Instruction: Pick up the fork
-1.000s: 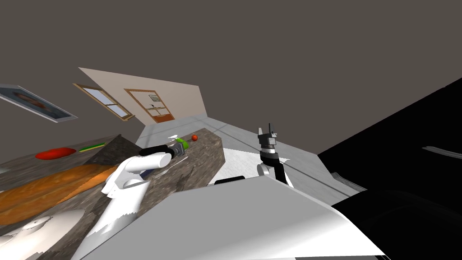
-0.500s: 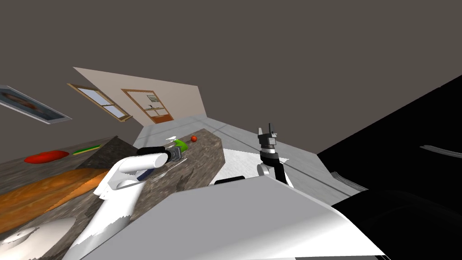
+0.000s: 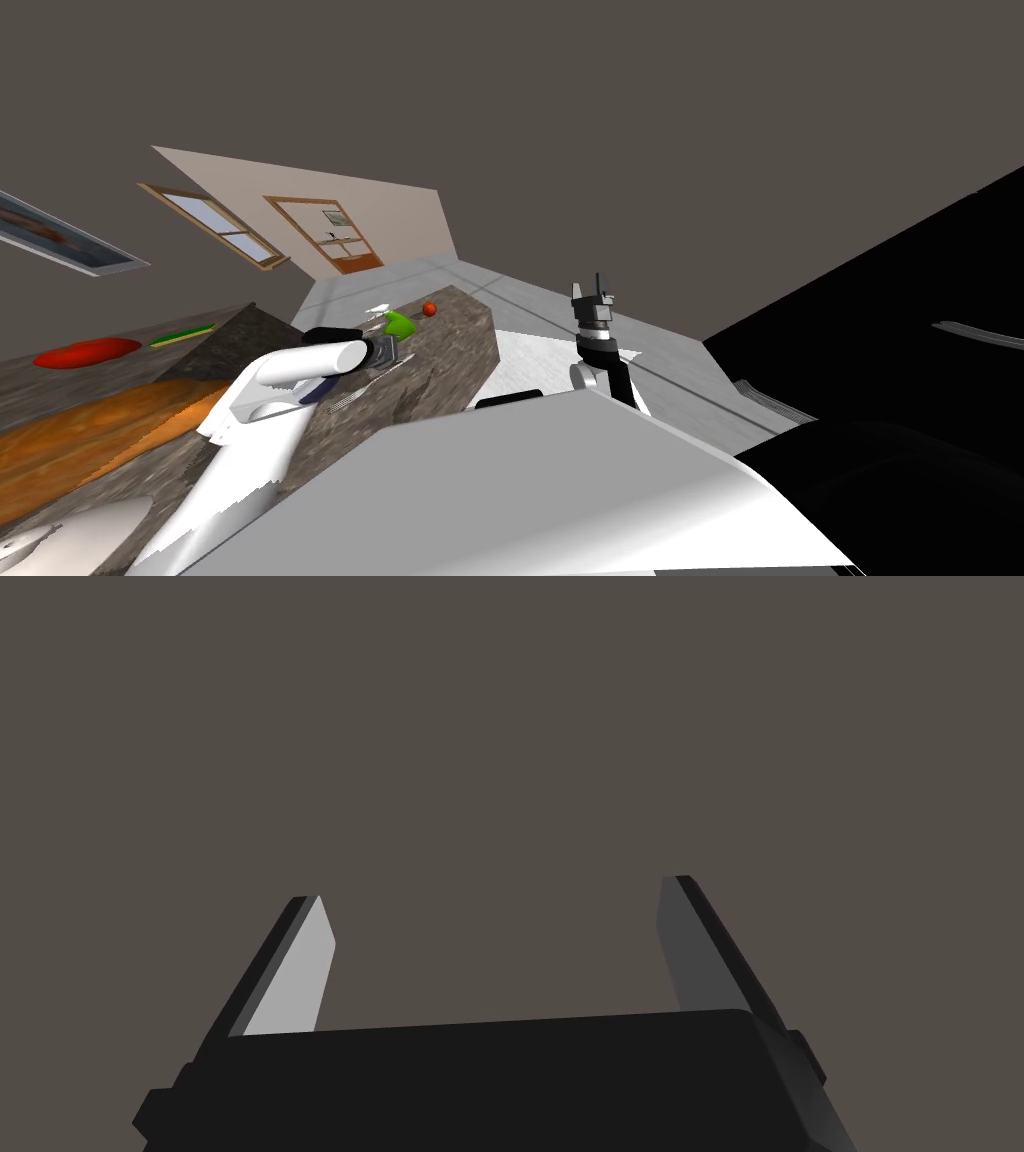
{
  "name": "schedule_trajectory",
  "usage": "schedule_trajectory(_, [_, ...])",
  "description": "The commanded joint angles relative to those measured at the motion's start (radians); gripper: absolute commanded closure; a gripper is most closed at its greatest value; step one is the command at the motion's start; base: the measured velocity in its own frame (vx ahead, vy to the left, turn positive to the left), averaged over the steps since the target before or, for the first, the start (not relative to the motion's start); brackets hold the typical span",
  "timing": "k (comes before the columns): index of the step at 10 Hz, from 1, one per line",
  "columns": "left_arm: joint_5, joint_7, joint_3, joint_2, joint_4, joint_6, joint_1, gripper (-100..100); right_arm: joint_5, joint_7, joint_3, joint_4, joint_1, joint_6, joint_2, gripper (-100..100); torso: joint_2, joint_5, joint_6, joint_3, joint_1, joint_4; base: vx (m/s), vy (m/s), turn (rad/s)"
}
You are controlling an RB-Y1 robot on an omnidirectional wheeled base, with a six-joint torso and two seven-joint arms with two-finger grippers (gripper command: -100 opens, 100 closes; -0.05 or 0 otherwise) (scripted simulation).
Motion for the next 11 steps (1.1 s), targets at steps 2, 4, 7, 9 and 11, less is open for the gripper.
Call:
schedule_trajectory(2, [0.025,0.010,0.013,0.013,0.037,0.071,0.001,-100,0.000,0.000,0.000,0.000,0.000,0.000,0.000,0,0.000,0.000,0.000,0.000,0.000,0.000,0.029,0.037,-0.011])
schedule_trajectory(4, [0.041,0.016,0.022,0.020,0.055,0.121,0.007,-100,0.000,0.000,0.000,0.000,0.000,0.000,0.000,0,-0.001,0.000,0.000,0.000,0.001,0.000,0.035,0.038,-0.016])
schedule_trajectory(7, [0.071,0.025,0.039,0.030,0.091,0.202,0.022,-100,0.000,0.000,0.000,0.000,0.000,0.000,0.000,0,-0.001,0.000,0.000,-0.001,0.002,0.000,0.040,0.056,-0.011])
schedule_trajectory(9, [0.084,0.029,0.047,0.034,0.107,0.257,0.031,-100,0.000,0.000,0.000,0.000,0.000,0.000,0.000,0,-0.001,0.001,0.000,-0.001,0.003,0.000,0.036,0.072,-0.008])
schedule_trajectory(11, [0.095,0.031,0.053,0.037,0.122,0.295,0.039,-100,0.000,0.000,0.000,0.000,0.000,0.000,0.000,0,-0.001,0.001,0.000,-0.001,0.004,0.000,0.039,0.071,-0.010])
